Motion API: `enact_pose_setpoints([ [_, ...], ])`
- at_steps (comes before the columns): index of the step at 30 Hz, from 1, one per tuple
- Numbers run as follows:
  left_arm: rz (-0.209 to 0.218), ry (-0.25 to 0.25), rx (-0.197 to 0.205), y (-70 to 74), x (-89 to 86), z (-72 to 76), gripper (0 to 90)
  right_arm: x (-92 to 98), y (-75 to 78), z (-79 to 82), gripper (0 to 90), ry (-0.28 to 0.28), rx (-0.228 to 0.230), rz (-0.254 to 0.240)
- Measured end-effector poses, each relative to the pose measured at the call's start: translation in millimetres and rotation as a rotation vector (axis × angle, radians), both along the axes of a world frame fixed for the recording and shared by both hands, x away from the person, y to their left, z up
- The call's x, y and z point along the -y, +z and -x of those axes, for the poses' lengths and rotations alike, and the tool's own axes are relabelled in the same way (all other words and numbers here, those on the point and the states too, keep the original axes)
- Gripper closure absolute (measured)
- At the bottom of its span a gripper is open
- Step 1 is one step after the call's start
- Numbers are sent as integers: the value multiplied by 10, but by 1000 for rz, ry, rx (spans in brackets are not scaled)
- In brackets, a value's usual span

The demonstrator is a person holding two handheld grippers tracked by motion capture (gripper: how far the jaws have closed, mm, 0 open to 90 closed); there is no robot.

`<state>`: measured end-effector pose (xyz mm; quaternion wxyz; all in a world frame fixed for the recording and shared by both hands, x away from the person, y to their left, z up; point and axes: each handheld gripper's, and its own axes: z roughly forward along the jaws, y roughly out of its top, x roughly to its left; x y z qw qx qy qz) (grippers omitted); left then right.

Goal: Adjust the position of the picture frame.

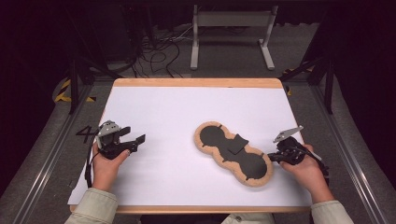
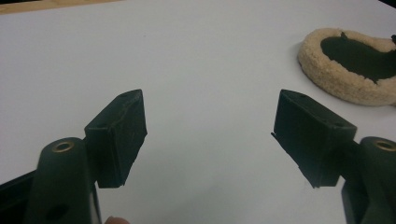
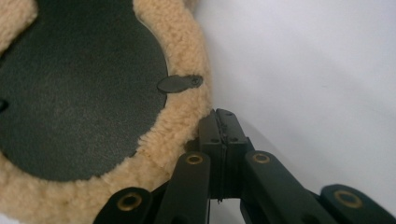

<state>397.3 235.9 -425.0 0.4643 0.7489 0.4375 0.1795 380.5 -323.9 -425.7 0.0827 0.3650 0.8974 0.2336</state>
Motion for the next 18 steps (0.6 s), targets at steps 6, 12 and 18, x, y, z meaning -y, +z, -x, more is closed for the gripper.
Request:
enact_pose_setpoints([
  [6, 10, 5, -4, -2, -9, -6, 261, -216, -10, 96, 900, 95, -36, 16],
  [12, 17, 7, -8, -3, -13, -8, 261, -402, -13, 180, 900, 176, -56, 16],
  [18, 20, 7, -13, -5, -16, -12, 261, -567, -18, 245, 900, 242, -64, 21],
])
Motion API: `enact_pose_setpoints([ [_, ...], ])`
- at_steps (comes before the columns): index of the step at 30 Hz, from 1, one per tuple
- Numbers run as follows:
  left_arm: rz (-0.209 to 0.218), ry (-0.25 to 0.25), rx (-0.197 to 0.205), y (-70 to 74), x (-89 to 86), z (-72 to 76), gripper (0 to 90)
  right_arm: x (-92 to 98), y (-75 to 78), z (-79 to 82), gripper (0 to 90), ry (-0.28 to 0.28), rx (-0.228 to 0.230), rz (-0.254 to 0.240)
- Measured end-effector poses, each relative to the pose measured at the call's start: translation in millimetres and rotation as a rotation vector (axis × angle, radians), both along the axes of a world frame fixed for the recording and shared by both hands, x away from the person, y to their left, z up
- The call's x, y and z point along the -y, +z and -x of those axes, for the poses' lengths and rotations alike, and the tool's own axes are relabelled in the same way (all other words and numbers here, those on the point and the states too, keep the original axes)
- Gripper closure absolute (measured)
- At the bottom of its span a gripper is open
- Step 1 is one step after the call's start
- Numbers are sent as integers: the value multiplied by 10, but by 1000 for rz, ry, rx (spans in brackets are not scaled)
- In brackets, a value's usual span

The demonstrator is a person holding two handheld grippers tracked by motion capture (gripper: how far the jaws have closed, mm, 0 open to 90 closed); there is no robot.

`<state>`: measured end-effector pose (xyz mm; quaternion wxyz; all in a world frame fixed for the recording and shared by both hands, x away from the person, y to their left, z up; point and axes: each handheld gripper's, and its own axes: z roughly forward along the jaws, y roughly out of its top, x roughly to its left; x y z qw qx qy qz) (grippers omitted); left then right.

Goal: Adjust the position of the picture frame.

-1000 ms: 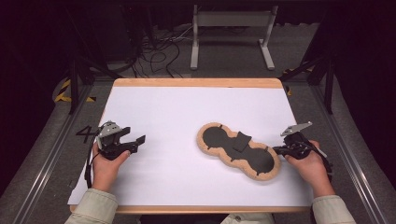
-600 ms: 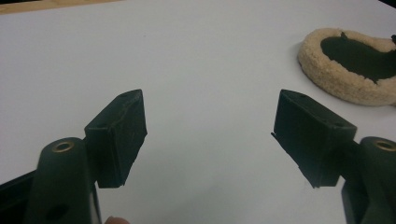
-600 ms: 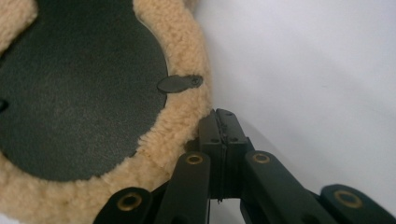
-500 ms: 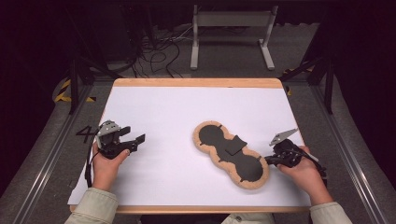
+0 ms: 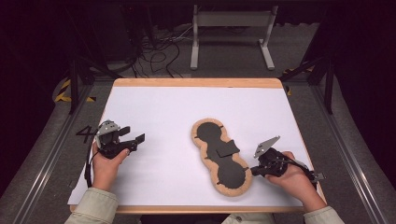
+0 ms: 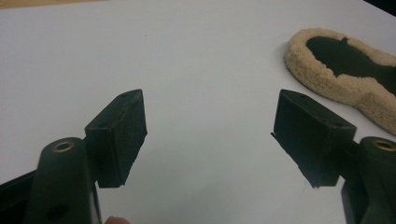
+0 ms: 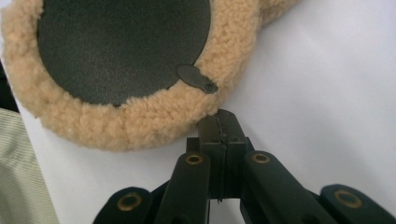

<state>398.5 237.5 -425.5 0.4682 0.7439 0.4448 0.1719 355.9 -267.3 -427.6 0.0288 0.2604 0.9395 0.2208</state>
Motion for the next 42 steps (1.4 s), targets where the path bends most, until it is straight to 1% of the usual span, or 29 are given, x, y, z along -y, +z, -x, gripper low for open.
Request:
enact_pose_setpoints([
  [2, 1, 1, 0, -2, 2, -2, 261, 14, 12, -3, 900, 1, 6, -1],
  [4, 3, -1, -2, -6, 2, -11, 261, 44, 59, 13, 900, 2, 14, 11],
  [5, 3, -1, -2, -6, 2, -11, 261, 44, 59, 13, 900, 2, 14, 11],
  [6, 5, -1, -6, -9, 5, -12, 261, 68, 113, 37, 900, 8, 18, 24],
  [9, 4, 0, -5, -14, 8, -18, 261, 71, 149, 76, 900, 39, 8, 57],
  [12, 12, 0, -12, -16, 8, -23, 261, 43, 147, 114, 900, 78, -17, 81],
  [14, 11, -1, -10, -17, 7, -28, 261, 33, 142, 119, 900, 83, -20, 88],
  [15, 13, 1, -11, -20, 10, -30, 262, 3, 129, 132, 900, 97, -27, 93],
  [17, 14, 1, -13, -21, 12, -31, 261, -8, 126, 133, 900, 103, -25, 93],
  [19, 13, 0, -13, -24, 9, -36, 261, -49, 124, 143, 900, 120, -29, 80],
  [21, 14, 1, -14, -26, 9, -37, 261, -93, 121, 153, 900, 129, -22, 96],
  [23, 17, 3, -19, -28, 12, -36, 261, -101, 118, 153, 900, 129, -25, 94],
  [25, 16, 2, -21, -30, 14, -39, 261, -116, 110, 154, 900, 134, -29, 81],
  [29, 18, 1, -26, -34, 20, -40, 260, -233, 86, 159, 900, 174, -39, 49],
  [30, 18, 1, -26, -34, 20, -40, 261, -233, 86, 159, 900, 174, -39, 49],
  [33, 20, 3, -30, -38, 20, -42, 260, -339, 70, 160, 900, 206, -40, 32],
  [34, 21, 3, -32, -40, 18, -42, 260, -414, 63, 165, 900, 224, -37, 27],
  [36, 17, 3, -28, -41, 15, -45, 260, -442, 60, 166, 900, 230, -38, 24],
  [37, 13, 1, -31, -41, 12, -41, 259, -528, 50, 169, 900, 244, -34, 13],
  [39, 12, 1, -36, -42, 13, -31, 257, -596, 47, 169, 900, 260, -34, 10],
  [40, 12, 1, -36, -42, 13, -31, 256, -596, 47, 169, 900, 260, -34, 10],
  [42, 11, 4, -37, -42, 6, -17, 255, -689, 42, 167, 900, 274, -33, 8],
])
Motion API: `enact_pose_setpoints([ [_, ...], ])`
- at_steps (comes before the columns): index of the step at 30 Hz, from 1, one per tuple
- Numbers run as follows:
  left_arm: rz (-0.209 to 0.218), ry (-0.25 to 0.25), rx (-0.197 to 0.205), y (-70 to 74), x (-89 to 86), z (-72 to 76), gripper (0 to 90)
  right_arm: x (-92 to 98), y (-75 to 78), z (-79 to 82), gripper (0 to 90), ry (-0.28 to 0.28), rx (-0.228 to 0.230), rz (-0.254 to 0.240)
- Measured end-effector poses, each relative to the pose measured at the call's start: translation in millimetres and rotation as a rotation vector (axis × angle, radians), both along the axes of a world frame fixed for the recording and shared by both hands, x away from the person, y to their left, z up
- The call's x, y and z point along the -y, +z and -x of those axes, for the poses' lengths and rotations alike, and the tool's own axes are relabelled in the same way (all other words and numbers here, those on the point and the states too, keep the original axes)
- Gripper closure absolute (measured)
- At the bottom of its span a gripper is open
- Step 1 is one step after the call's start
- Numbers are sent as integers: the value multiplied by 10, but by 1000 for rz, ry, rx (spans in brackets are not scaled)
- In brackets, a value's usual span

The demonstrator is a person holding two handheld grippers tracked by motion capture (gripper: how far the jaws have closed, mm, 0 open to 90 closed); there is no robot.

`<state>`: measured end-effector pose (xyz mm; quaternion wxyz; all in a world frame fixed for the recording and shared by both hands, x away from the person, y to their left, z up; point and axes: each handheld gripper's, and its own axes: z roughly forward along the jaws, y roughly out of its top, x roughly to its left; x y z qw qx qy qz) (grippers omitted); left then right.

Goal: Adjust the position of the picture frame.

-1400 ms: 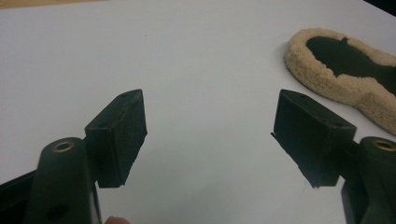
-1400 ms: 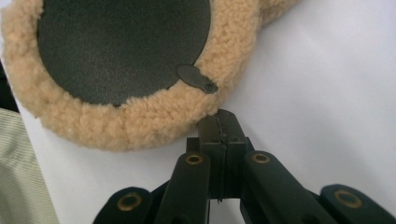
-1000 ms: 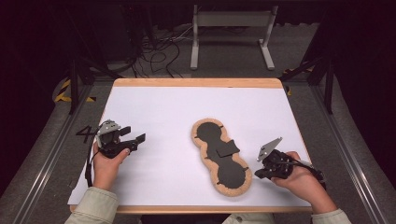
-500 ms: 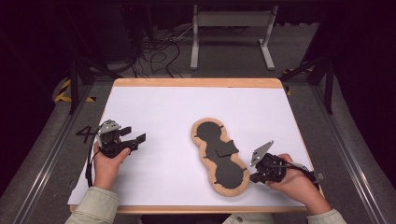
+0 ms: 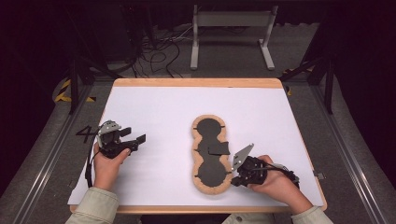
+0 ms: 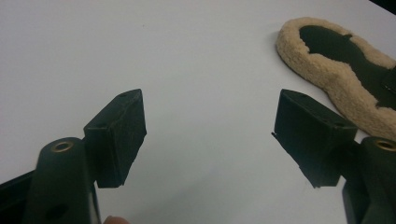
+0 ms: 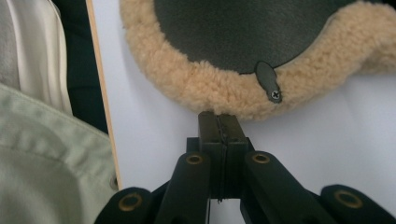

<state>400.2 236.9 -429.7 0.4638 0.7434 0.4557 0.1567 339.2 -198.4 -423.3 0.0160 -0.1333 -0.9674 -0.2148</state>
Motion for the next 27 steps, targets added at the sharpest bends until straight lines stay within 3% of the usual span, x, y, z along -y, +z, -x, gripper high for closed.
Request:
enact_pose_setpoints([
  [13, -5, 17, -4, -20, -59, 77, 255, -454, -35, -91, 900, 66, 12, -33],
  [21, -7, 6, -12, -33, -26, 79, 254, -682, -54, -153, 900, 91, 49, -47],
  [25, -13, -1, -11, -32, -4, 90, 255, -727, -41, -156, 900, 105, 60, -35],
  [27, -13, 0, -10, -30, -6, 110, 254, -704, -4, -162, 900, 112, 53, -57],
])
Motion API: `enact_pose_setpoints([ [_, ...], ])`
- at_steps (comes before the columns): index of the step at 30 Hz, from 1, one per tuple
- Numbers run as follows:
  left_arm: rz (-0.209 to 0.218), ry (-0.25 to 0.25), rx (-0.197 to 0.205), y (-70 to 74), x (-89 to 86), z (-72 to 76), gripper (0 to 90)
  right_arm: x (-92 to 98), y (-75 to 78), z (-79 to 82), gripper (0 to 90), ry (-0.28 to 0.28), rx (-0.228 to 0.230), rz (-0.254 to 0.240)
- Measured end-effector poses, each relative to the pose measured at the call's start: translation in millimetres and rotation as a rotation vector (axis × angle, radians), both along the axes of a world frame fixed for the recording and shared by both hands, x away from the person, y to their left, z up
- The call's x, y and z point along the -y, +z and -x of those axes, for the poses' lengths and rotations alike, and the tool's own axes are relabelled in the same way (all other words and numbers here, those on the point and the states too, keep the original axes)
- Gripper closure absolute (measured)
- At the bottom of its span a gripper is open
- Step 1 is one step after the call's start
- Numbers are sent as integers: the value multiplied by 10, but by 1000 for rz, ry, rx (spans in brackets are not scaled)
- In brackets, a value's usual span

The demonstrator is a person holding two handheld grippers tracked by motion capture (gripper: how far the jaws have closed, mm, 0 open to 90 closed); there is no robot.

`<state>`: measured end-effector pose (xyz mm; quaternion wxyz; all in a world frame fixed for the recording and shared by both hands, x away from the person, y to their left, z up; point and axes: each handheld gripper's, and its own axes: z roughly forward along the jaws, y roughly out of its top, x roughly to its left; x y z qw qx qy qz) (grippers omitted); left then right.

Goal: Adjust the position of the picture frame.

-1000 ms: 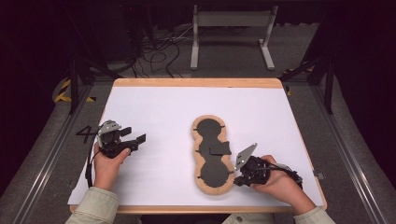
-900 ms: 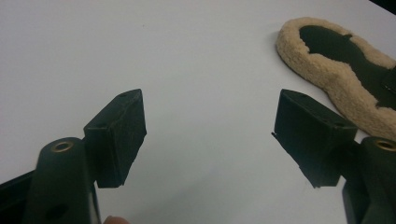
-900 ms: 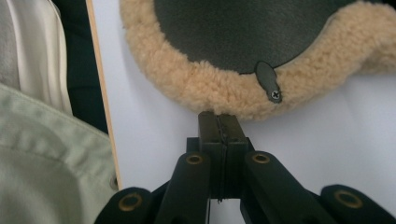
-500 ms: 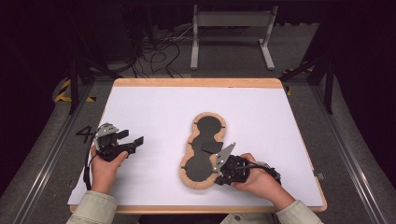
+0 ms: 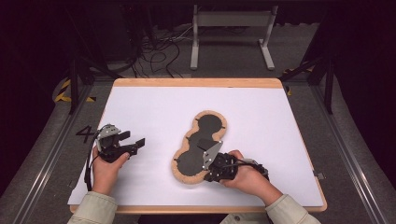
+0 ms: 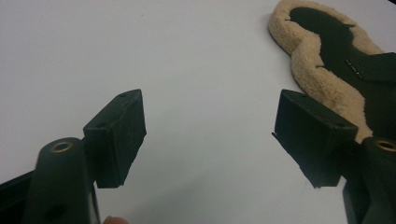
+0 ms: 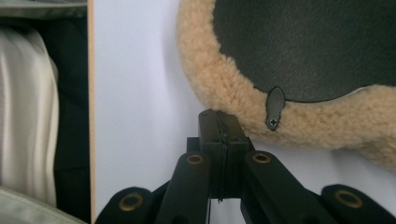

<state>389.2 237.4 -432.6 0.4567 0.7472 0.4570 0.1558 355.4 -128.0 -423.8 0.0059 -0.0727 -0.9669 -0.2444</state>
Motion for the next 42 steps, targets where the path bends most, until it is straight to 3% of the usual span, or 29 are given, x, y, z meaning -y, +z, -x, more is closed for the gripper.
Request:
enact_pose_setpoints([
  [2, -10, 2, 5, -2, -18, 30, 253, 36, 74, -38, 900, 2, -1, -43],
  [6, -6, 12, -3, -7, -36, 102, 250, 65, 268, -203, 900, -45, 23, -130],
  [7, -9, 19, 2, -12, -50, 124, 250, 65, 268, -203, 900, -45, 23, -130],
  [8, -14, 26, 1, -16, -83, 172, 250, 53, 360, -338, 900, -75, 49, -152],
  [11, -15, 35, 3, -25, -114, 217, 250, 38, 421, -453, 900, -91, 60, -172],
  [12, -21, 43, -1, -32, -145, 260, 249, 15, 487, -603, 900, -122, 66, -196],
  [14, -13, 55, -7, -45, -170, 304, 249, -5, 523, -720, 900, -146, 66, -207],
  [19, -20, 71, -10, -70, -234, 386, 249, -71, 554, -1020, 900, -205, 68, -204],
  [26, -22, 89, -18, -101, -298, 432, 248, -141, 532, -1311, 900, -264, 80, -194],
  [34, -23, 77, -24, -111, -266, 420, 247, -142, 508, -1564, 900, -326, 98, -186],
  [42, -35, 47, -30, -122, -190, 377, 248, -65, 438, -1905, 900, -433, 102, -169],
])
